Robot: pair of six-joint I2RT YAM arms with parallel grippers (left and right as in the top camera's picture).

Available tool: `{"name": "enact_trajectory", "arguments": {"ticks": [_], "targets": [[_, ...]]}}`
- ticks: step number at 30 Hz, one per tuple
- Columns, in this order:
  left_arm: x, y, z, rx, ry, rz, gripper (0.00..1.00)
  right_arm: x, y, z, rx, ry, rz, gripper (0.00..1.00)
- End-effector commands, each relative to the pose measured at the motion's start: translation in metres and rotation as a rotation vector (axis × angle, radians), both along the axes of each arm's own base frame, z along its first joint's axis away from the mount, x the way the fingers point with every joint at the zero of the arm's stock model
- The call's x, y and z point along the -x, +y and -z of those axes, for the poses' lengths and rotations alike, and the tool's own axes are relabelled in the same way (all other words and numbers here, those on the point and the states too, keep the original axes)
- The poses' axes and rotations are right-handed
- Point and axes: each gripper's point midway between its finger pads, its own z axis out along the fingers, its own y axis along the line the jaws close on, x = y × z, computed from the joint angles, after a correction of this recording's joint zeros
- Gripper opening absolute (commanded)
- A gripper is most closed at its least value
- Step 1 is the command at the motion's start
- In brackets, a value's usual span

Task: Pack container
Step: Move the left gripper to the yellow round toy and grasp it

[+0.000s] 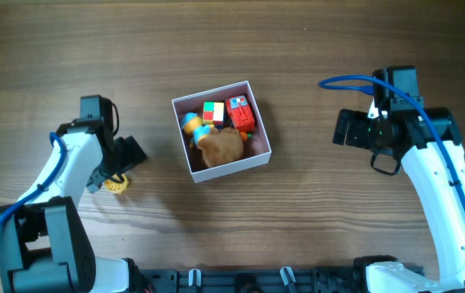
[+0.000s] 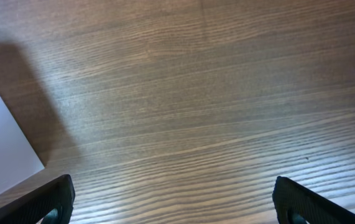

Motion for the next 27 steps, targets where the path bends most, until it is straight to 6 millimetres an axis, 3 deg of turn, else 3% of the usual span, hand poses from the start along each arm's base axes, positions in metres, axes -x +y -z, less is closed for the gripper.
{"name": "enact_trajectory", "arguments": {"ticks": [1,9,12,17,27], "targets": [[0.017,-0.002,0.023,0.015,0.027,-0.005,1.00,0.004,0.000,0.006,0.000,0.031,-0.019,1.00],[0.028,-0.003,0.037,0.015,0.031,-0.004,1.00,0.008,0.000,0.007,0.001,0.047,-0.020,1.00],[0.028,-0.003,0.037,0.015,0.031,-0.004,0.94,0.009,0.000,0.007,0.002,0.052,-0.019,1.00],[0.028,-0.003,0.037,0.015,0.031,-0.004,0.66,0.009,0.000,0.007,0.002,0.052,-0.020,1.00],[0.029,-0.004,0.037,0.016,0.035,-0.004,0.34,0.008,0.000,0.007,0.002,0.047,-0.020,1.00]]}}
